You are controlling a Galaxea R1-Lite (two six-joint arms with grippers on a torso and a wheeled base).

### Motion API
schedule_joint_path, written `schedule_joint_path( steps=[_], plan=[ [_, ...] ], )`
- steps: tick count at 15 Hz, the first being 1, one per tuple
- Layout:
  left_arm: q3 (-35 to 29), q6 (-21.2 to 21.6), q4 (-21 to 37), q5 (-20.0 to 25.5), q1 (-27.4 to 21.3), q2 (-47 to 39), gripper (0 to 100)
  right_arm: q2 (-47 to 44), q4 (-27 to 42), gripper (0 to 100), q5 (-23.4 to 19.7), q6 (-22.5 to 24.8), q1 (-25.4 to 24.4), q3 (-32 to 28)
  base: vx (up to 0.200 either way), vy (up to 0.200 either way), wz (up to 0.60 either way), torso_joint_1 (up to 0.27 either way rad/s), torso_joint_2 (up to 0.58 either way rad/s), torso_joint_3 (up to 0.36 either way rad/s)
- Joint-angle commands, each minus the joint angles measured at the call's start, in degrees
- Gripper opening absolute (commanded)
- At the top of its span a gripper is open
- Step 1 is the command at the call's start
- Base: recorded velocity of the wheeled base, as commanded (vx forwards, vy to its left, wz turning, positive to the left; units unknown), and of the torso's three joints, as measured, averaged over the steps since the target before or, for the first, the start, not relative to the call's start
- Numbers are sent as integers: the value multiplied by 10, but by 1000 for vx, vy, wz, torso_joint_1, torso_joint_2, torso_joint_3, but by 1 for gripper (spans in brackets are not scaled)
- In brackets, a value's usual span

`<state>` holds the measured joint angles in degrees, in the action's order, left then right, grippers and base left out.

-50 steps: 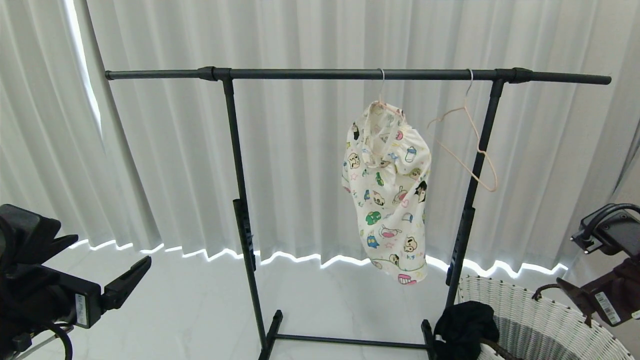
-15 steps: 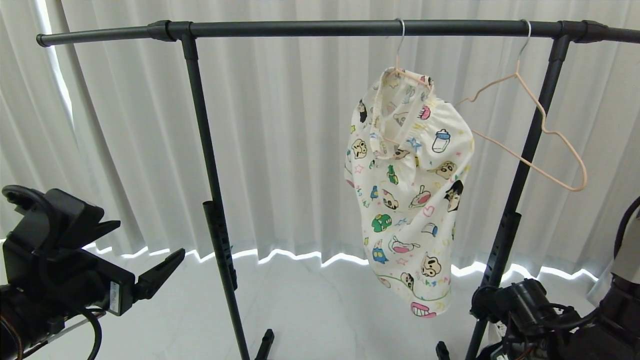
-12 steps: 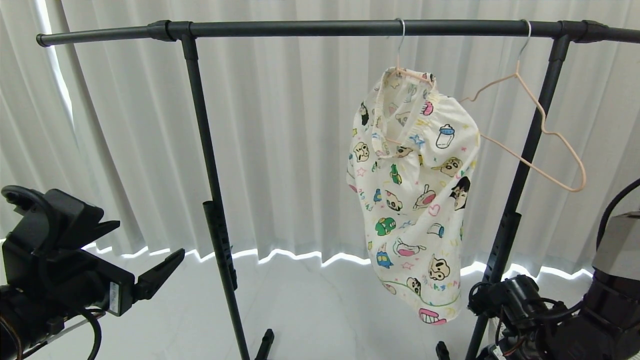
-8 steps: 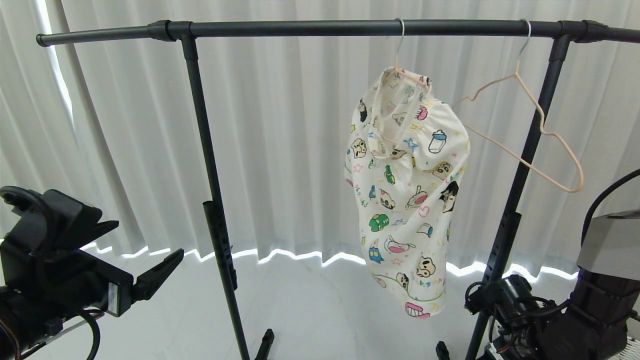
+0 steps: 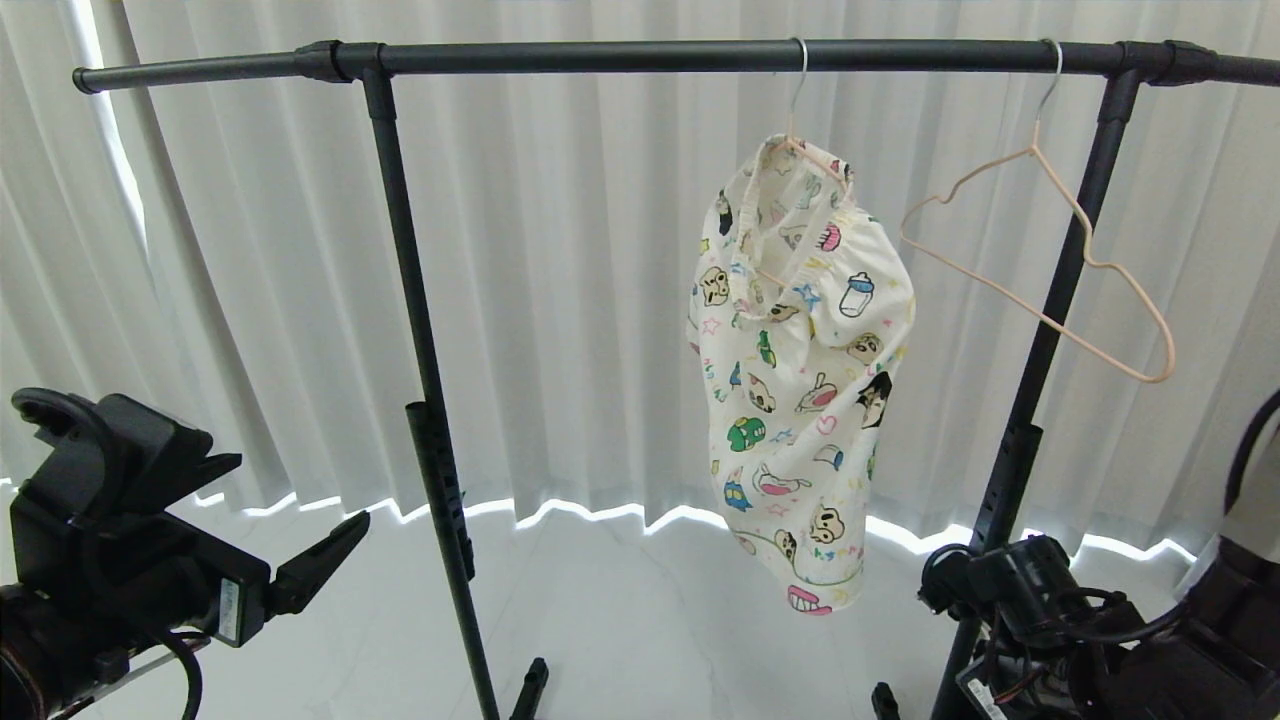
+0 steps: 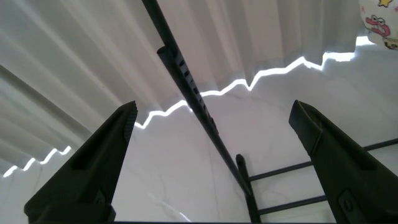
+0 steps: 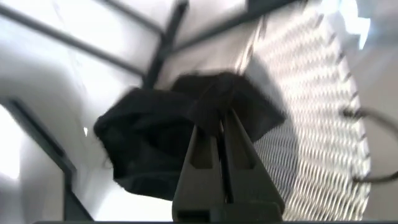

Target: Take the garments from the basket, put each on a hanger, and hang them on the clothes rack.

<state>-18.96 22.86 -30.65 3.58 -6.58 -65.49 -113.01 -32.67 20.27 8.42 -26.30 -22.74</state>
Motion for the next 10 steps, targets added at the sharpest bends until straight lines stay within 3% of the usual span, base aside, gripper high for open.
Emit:
schedule_joint_path(
  steps=[1, 3, 5, 8, 10],
  plan=[
    [1, 0, 0, 0, -1, -2, 100, 131, 10, 0, -1, 0, -58, -17, 0, 0, 0, 0, 0, 0],
    [1, 0, 1, 1, -4, -3, 100, 192, 81, 0, -1, 1, -68, -69, 0, 0, 0, 0, 0, 0],
    [8, -1, 0, 1, -12, -3, 100, 249, 197, 0, -1, 0, -74, -122, 0, 0, 0, 0, 0, 0],
    [21, -4, 0, 1, -20, -3, 100, 306, 307, 0, -1, 0, -83, -185, -200, 0, 0, 6, -2, 1],
    [21, -5, 0, 3, -21, -8, 100, 321, 343, 0, -1, 0, -87, -202, -200, 0, 0, 0, 0, 10]
  ],
)
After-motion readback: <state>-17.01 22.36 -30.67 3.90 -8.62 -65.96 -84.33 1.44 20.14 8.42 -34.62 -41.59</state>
